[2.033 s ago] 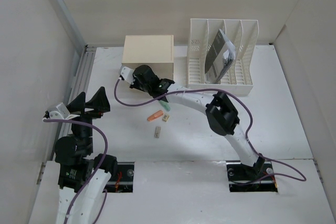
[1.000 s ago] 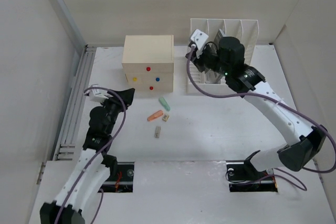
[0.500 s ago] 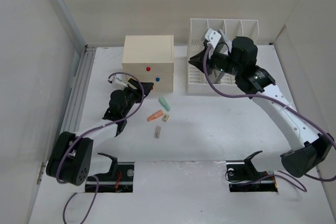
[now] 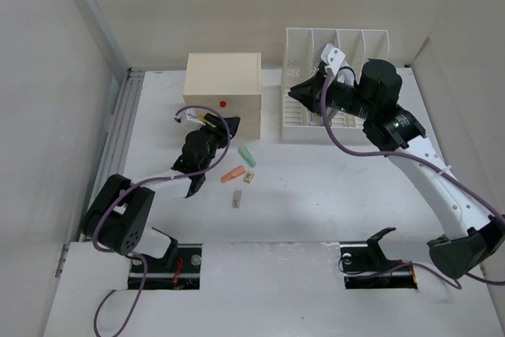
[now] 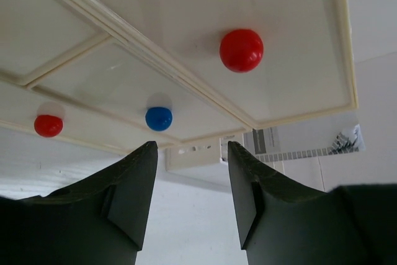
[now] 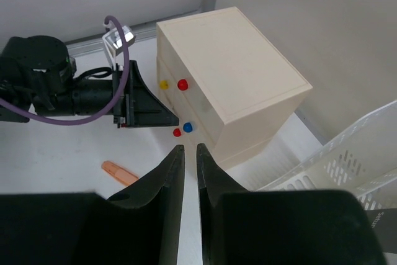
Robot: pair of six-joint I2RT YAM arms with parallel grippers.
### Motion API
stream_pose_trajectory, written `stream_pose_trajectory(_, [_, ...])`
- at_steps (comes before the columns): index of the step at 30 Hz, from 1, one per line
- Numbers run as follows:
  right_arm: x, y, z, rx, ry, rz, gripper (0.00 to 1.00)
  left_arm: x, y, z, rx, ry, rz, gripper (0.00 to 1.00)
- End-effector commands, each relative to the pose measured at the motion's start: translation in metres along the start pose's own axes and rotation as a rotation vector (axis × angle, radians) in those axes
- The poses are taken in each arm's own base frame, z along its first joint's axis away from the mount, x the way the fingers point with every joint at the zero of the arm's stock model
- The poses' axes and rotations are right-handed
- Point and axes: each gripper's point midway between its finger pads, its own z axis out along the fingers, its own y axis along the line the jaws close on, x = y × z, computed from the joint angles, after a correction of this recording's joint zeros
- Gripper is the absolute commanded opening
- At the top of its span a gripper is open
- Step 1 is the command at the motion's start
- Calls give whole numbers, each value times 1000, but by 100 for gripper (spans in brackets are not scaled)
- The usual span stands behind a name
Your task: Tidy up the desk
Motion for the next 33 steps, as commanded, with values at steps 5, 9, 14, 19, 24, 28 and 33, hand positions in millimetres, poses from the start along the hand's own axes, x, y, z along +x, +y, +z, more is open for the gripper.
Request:
stream_pose_trajectory(5, [-28,1,-11,21,-90,-26,19,-17,-18,18,27,-87,-53,46])
stream_pose_trajectory(9, [-31,2,-14,23,-98,-31,19,-12,-15,22,17,-81,-51,44])
stream_pose_trajectory(14, [-29,0,-13,32,-97,-31,19,-10,-14,28,12,-78,-49,44])
stream_pose_trajectory(19, [-29,-2,-13,41,-95,-30,19,-6,-6,33,-14,-75,-53,43])
stream_pose_trajectory(24, [-26,-2,-12,41,-95,-30,19,-7,-2,37,-25,-93,-53,39])
stream_pose_trajectory(28, [-22,-1,-12,40,-87,-25,19,-9,-3,40,-23,-104,-55,35])
stream_pose_trajectory(33, [-24,-4,-12,50,-94,-30,19,-9,-4,45,-24,-104,-55,29])
